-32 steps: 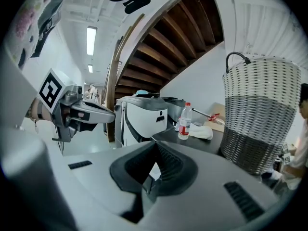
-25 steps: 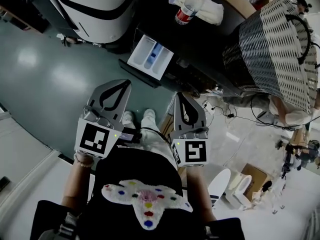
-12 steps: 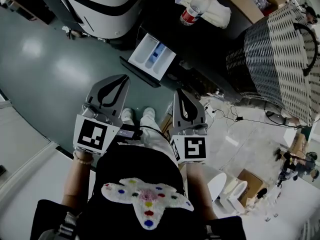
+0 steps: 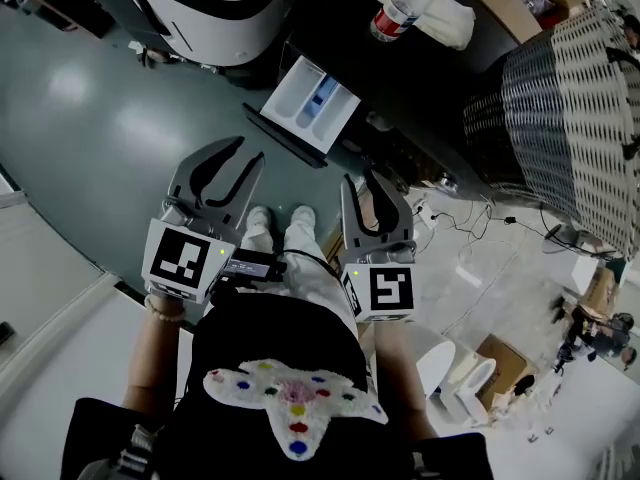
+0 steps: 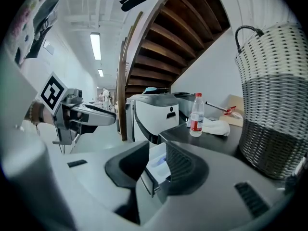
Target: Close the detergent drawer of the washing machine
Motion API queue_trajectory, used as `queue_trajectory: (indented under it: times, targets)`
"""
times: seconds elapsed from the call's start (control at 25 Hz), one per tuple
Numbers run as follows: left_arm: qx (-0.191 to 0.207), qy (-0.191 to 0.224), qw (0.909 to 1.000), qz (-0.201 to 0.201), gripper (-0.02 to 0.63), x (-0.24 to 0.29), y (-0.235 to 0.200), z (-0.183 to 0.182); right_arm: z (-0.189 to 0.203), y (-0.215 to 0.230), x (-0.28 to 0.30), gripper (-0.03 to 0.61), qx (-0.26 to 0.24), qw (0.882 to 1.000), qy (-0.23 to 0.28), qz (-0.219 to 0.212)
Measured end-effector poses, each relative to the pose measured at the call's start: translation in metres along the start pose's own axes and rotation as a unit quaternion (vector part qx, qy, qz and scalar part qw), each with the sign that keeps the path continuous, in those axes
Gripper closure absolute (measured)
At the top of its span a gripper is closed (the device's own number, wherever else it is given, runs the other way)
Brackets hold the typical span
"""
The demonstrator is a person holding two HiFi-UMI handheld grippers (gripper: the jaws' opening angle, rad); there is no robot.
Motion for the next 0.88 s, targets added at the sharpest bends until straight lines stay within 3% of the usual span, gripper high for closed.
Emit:
queue_trajectory:
  times: [0.88]
  targets:
    - [-0.006, -0.055, 0.9983, -0.017, 0.452, 0.037, -0.041, 0.087, 0.096, -0.014, 0.037, 0.483, 0.035, 0.996, -0.076, 0.028]
Point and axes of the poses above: the fingertips, and each gripper's own axes: x forward along the fingers, y to its right, z out of its underside, the point moved 3 cm from there along -x, backward along the fingers, and after that the axes turned 2 degrees about -z, right-handed, at the moved point
